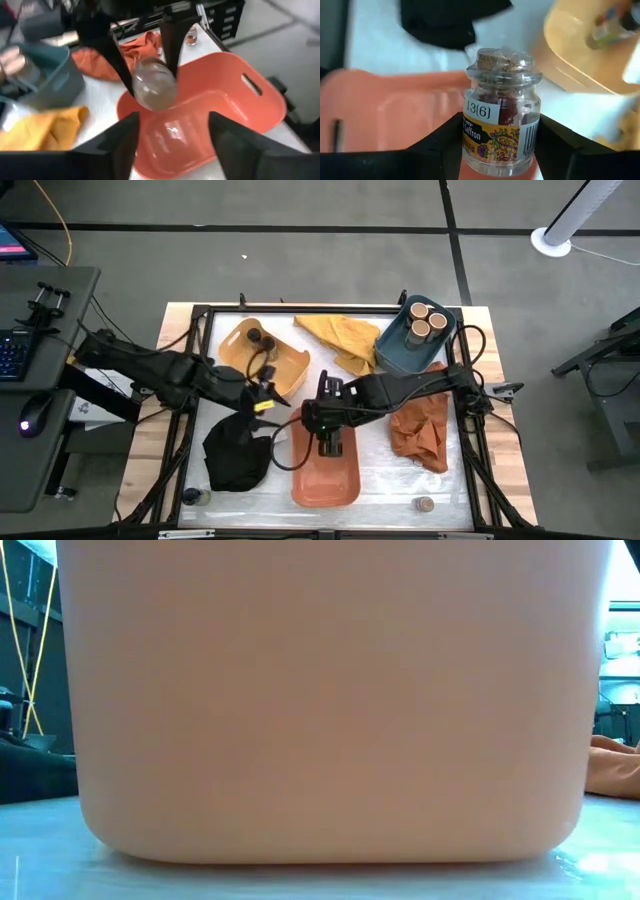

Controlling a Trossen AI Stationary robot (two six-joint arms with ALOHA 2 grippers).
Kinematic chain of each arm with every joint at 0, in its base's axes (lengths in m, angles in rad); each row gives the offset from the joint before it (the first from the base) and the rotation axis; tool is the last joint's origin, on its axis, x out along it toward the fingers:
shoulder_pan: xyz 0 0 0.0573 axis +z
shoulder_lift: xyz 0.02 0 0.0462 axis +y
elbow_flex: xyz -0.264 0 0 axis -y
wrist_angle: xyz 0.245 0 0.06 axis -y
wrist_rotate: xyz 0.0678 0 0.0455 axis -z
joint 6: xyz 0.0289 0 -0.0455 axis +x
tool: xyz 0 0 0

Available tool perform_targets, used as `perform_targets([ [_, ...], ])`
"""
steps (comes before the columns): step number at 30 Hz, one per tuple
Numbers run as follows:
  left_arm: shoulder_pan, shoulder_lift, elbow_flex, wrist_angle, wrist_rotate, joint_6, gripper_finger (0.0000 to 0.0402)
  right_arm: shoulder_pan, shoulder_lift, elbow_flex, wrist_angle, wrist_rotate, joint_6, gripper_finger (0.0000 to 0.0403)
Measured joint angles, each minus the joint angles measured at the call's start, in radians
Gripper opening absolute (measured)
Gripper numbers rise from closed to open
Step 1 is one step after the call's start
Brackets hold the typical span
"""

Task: Sort spices by type
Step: Put the top brown seasoning bottle into the orange bin

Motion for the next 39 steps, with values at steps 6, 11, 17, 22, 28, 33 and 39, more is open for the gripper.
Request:
perform_targets([
  [6, -0.043, 0.095, 0.060, -0.003, -0.068, 0.207, 0.0299, -0.006, 0.000, 0.000, 0.034, -0.063, 0.000, 0.0188],
  [11, -0.075, 0.134, 0.066, 0.014, -0.125, 0.318, 0.0314, -0.022, 0.001, 0.000, 0.060, -0.073, -0.001, 0.0188],
  [17, -0.091, 0.172, 0.066, 0.064, -0.227, 0.337, 0.0315, -0.043, 0.001, 0.000, 0.137, -0.114, -0.005, 0.0188],
  [22, -0.093, 0.184, 0.065, 0.070, -0.248, 0.367, 0.0315, -0.053, 0.000, 0.000, 0.147, -0.177, -0.019, 0.0188],
  [28, -0.094, 0.183, 0.062, 0.075, -0.261, 0.374, 0.0267, -0.055, 0.000, 0.000, 0.156, -0.188, -0.021, 0.0188],
  [33, -0.095, 0.184, 0.062, 0.074, -0.269, 0.394, 0.0146, -0.054, 0.001, -0.001, 0.169, -0.209, -0.025, 0.0199],
  [39, -0.093, 0.186, 0.062, 0.066, -0.277, 0.401, 0.0145, -0.054, 0.001, -0.001, 0.182, -0.208, 0.041, 0.0244],
])
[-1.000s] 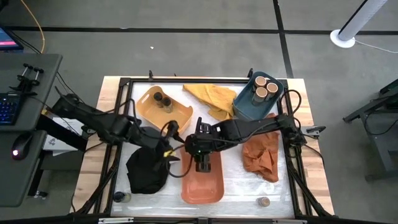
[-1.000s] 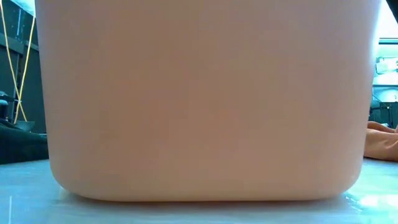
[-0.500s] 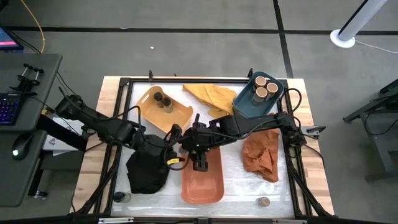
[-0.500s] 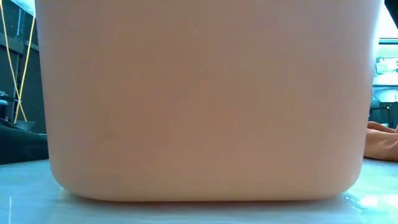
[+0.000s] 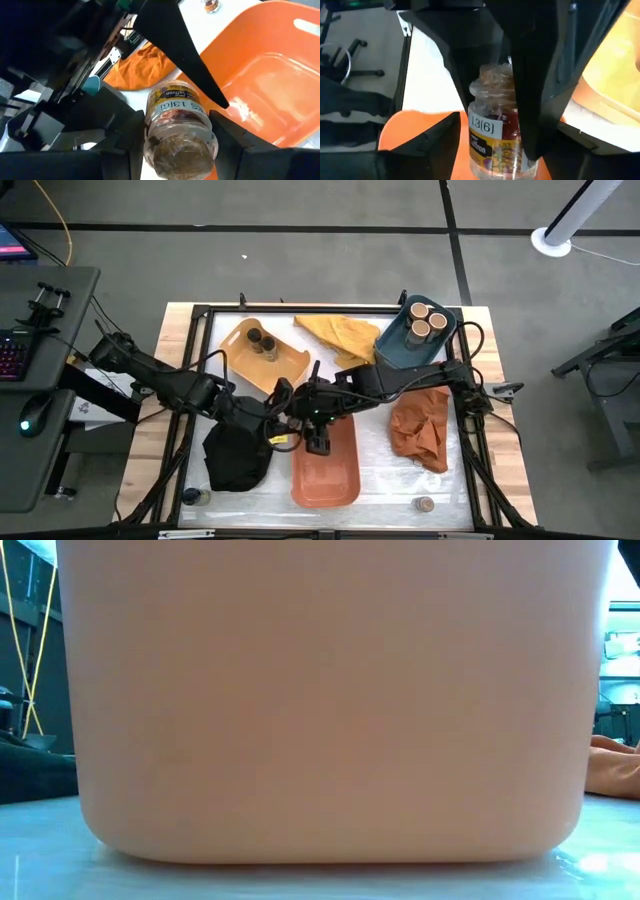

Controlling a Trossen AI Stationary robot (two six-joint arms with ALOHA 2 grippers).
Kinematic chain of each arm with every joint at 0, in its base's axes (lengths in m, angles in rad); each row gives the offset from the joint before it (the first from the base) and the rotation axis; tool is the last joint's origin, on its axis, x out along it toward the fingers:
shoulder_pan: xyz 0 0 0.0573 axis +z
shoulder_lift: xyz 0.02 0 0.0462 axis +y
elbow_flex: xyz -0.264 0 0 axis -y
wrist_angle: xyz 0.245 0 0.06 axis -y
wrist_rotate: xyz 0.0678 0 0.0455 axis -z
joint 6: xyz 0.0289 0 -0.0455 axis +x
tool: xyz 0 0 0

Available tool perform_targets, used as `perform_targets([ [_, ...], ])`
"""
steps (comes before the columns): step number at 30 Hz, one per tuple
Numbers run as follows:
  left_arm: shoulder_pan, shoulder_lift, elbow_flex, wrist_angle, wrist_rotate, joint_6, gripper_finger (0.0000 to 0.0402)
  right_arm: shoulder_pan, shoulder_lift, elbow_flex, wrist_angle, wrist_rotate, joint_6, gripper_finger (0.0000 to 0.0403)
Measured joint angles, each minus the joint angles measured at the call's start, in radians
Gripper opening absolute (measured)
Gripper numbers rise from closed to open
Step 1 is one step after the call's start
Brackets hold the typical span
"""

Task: Sort spices by type
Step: Put the top brown seasoning bottle into the orange bin

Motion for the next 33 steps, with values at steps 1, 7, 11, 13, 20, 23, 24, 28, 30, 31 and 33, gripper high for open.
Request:
perform_targets([
  [1, 0.001, 0.000, 0.000, -0.009, -0.001, -0.001, 0.0145, 0.000, 0.000, 0.000, -0.004, 0.000, 0.013, 0.0245],
  [7, 0.017, 0.001, -0.005, -0.223, -0.035, -0.095, 0.0145, 0.020, -0.037, 0.002, -0.194, 0.037, 0.080, 0.0249],
  [11, 0.043, -0.004, -0.051, -0.297, -0.011, -0.208, 0.0145, 0.058, -0.063, 0.002, -0.351, 0.123, 0.136, 0.0250],
  [13, 0.061, 0.006, -0.073, -0.272, 0.060, -0.281, 0.0145, 0.082, -0.071, 0.001, -0.398, 0.194, 0.177, 0.0251],
  [20, 0.086, 0.149, 0.040, -0.240, 0.235, -0.555, 0.0145, 0.159, -0.099, 0.002, -0.447, 0.359, 0.337, 0.0252],
  [23, 0.101, 0.241, 0.133, -0.285, 0.280, -0.689, 0.0145, 0.165, -0.103, 0.002, -0.447, 0.383, 0.401, 0.0252],
  [24, 0.105, 0.275, 0.157, -0.309, 0.287, -0.720, 0.0145, 0.165, -0.106, 0.002, -0.447, 0.383, 0.416, 0.0252],
  [28, 0.126, 0.407, 0.232, -0.417, 0.306, -0.785, 0.0145, 0.164, -0.113, 0.002, -0.447, 0.396, 0.487, 0.0252],
  [30, 0.135, 0.454, 0.260, -0.435, 0.328, -0.814, 0.0145, 0.164, -0.116, 0.002, -0.447, 0.399, 0.508, 0.0252],
  [31, 0.139, 0.473, 0.267, -0.436, 0.339, -0.824, 0.0145, 0.164, -0.118, 0.002, -0.451, 0.403, 0.517, 0.0252],
  [33, 0.143, 0.503, 0.275, -0.426, 0.342, -0.828, 0.0145, 0.163, -0.120, 0.002, -0.455, 0.403, 0.517, 0.0252],
])
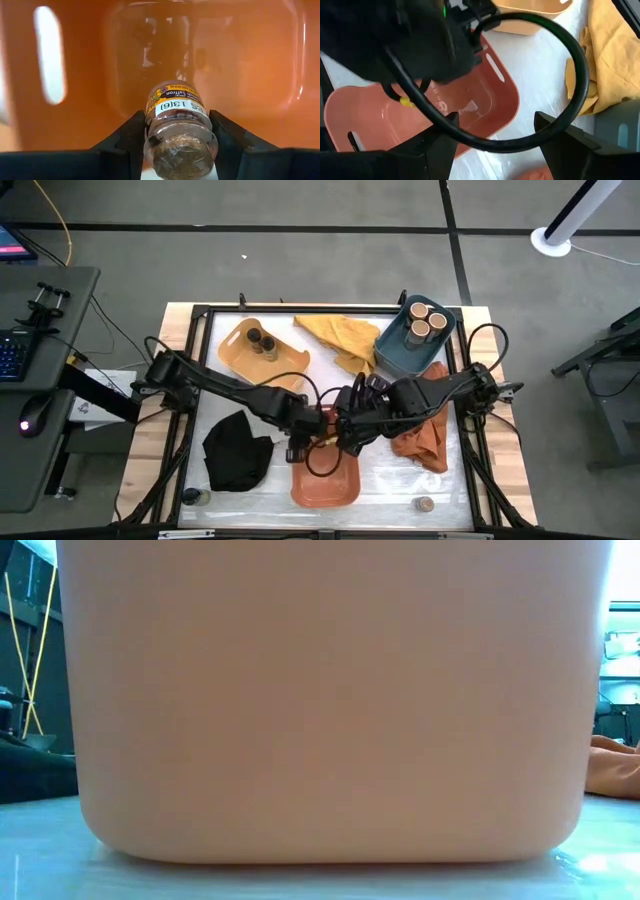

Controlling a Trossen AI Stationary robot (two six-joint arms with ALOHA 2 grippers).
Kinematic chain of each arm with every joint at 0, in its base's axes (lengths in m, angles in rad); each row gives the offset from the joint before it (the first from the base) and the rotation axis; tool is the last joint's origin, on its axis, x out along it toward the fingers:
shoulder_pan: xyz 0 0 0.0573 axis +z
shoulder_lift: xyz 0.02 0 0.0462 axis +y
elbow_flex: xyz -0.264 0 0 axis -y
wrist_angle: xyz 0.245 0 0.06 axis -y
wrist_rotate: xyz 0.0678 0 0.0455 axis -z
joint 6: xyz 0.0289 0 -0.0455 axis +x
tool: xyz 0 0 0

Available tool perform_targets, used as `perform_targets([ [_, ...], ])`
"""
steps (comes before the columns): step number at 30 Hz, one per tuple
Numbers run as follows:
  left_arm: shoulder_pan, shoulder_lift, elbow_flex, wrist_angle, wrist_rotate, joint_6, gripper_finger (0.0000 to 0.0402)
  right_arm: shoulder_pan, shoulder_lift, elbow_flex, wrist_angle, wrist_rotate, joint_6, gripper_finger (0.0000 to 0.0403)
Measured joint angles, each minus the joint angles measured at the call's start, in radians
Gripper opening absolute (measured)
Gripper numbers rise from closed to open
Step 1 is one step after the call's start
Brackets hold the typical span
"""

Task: Sort spices by type
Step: Put the top brown seasoning bottle into the orange bin

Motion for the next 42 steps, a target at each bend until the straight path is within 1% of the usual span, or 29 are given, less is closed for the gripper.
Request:
perform_targets([
  [7, 0.018, 0.057, 0.001, 0.000, 0.000, 0.001, 0.0145, 0.000, 0.000, 0.000, 0.004, 0.001, -0.002, 0.0252],
  [16, 0.037, 0.065, 0.000, -0.009, 0.003, 0.052, 0.0145, 0.000, 0.000, 0.000, 0.007, 0.007, -0.021, 0.0252],
  [21, 0.040, 0.065, 0.000, -0.011, 0.004, 0.055, 0.0146, -0.002, 0.000, 0.000, 0.009, 0.008, -0.027, 0.0252],
  [22, 0.040, 0.065, 0.000, -0.011, 0.005, 0.055, 0.0151, -0.002, 0.000, 0.000, 0.009, 0.008, -0.029, 0.0252],
  [26, 0.040, 0.065, 0.000, -0.011, 0.006, 0.071, 0.0195, -0.002, 0.000, 0.000, 0.009, 0.006, -0.037, 0.0252],
  [28, 0.040, 0.065, 0.000, -0.011, 0.006, 0.080, 0.0206, -0.002, 0.000, 0.000, 0.008, 0.005, -0.042, 0.0252],
  [42, 0.040, 0.065, -0.001, -0.010, 0.006, 0.080, 0.0199, -0.002, 0.000, 0.000, 0.008, 0.002, -0.045, 0.0252],
])
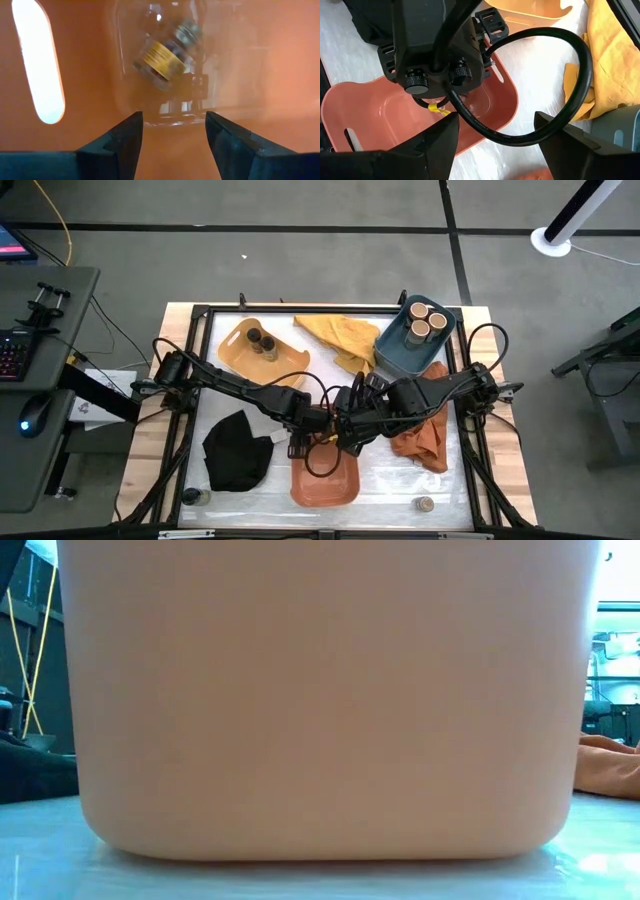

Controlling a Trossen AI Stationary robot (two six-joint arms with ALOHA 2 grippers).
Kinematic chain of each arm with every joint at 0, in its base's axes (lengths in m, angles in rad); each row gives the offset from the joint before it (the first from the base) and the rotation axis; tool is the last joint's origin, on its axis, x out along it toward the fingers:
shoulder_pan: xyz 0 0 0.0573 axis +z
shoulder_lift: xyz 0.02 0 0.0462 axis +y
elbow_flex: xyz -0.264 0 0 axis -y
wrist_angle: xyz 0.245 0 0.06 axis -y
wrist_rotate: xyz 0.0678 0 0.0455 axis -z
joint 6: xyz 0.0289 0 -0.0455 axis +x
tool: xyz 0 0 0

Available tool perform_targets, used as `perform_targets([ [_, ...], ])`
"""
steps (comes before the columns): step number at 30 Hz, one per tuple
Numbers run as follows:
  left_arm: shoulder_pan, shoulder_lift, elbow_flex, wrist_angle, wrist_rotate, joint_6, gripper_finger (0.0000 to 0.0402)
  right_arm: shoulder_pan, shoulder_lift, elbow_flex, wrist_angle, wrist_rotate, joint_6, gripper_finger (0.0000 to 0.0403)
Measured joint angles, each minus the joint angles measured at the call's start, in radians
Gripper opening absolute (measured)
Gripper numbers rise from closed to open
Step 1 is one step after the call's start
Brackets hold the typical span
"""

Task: Sort spices by type
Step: Put the top brown seasoning bottle into the orange bin

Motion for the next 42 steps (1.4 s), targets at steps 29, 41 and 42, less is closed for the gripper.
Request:
perform_targets([
  [29, 0.001, 0.000, 0.000, 0.014, -0.002, 0.035, 0.0200, -0.006, 0.000, 0.000, -0.001, 0.000, 0.010, 0.0252],
  [41, 0.001, 0.000, 0.000, 0.015, -0.002, 0.035, 0.0200, -0.006, 0.000, 0.000, -0.001, 0.000, 0.010, 0.0252],
  [42, 0.001, 0.000, 0.000, 0.015, -0.002, 0.035, 0.0200, -0.006, 0.000, 0.000, -0.001, 0.000, 0.010, 0.0252],
])
